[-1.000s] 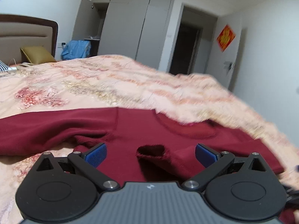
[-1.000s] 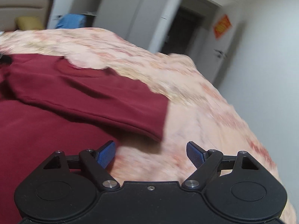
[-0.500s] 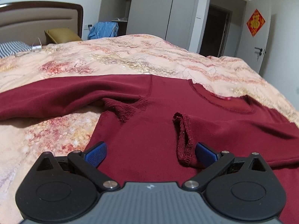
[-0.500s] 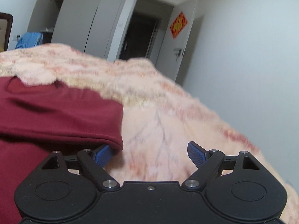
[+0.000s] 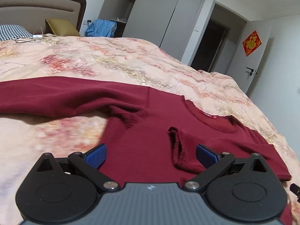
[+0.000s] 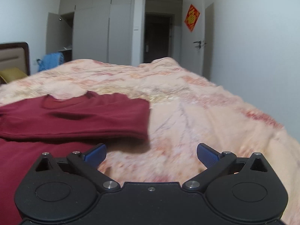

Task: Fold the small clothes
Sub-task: 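Withdraw the right gripper and move the left gripper toward the other sleeve cuff, then close the left gripper on the other sleeve cuff and lift it, then lay the held sleeve across the sweater body and open the left gripper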

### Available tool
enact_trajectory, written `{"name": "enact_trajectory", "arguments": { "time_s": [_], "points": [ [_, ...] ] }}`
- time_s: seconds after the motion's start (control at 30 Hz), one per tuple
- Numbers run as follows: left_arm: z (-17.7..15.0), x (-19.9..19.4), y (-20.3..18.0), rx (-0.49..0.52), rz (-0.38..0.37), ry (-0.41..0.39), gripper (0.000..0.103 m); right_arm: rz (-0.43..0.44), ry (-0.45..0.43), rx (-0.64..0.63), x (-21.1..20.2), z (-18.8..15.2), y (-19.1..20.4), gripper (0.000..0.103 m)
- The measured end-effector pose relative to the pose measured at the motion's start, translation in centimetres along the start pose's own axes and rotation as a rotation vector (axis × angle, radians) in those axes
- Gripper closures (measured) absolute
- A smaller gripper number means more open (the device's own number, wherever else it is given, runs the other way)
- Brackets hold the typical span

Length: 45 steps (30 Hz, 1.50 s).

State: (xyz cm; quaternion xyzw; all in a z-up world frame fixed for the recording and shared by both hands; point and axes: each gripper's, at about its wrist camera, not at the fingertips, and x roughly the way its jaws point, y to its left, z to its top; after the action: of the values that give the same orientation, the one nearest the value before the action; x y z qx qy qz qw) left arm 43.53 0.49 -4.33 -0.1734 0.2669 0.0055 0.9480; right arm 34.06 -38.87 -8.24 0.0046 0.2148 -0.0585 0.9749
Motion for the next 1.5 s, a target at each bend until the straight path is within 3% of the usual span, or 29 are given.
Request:
{"name": "enact_trajectory", "arguments": {
  "time_s": [0.17, 0.43, 0.63, 0.73, 0.83, 0.87, 1.0, 1.17, 1.33, 1.5],
  "points": [
    [1.3, -3.7, 5.8, -0.071, 0.091, -0.002, 0.000, 0.035, 0.030, 0.014, -0.8, -1.3, 0.6, 0.001],
    [2.5, -8.5, 18.0, -0.339, 0.316, -0.101, 0.000, 0.024, 0.066, -0.008, 0.1, -1.9, 1.1, 0.000],
    [3.3, -9.1, 22.4, -0.526, 0.392, -0.204, 0.000, 0.017, 0.071, -0.012, 0.2, -2.0, 1.1, 0.000],
    [3.6, -8.8, 22.7, -0.547, 0.459, -0.254, 0.011, 0.011, 0.071, -0.020, 0.3, -2.0, 1.3, 0.000],
    [4.2, -8.0, 22.6, -0.507, 0.541, -0.286, 0.046, 0.011, 0.072, -0.020, 0.3, -2.0, 1.3, 0.000],
    [4.3, -7.8, 22.7, -0.492, 0.552, -0.297, 0.063, 0.012, 0.073, -0.019, 0.3, -2.0, 1.2, 0.000],
    [5.5, -7.2, 22.7, -0.423, 0.586, -0.333, 0.094, 0.017, 0.077, -0.011, 0.4, -2.0, 1.1, 0.000],
    [9.3, -7.7, 19.4, -0.228, 0.522, -0.422, 0.096, 0.021, 0.072, -0.005, 0.4, -2.1, 1.0, 0.000],
    [12.6, -8.3, 11.9, 0.069, 0.366, -0.492, 0.096, 0.025, 0.069, 0.002, 0.4, -2.2, 0.9, 0.000],
    [13.0, -7.8, 3.1, 0.262, 0.164, -0.511, 0.096, 0.033, 0.069, 0.014, 0.4, -2.2, 0.7, 0.000]
  ]
}}
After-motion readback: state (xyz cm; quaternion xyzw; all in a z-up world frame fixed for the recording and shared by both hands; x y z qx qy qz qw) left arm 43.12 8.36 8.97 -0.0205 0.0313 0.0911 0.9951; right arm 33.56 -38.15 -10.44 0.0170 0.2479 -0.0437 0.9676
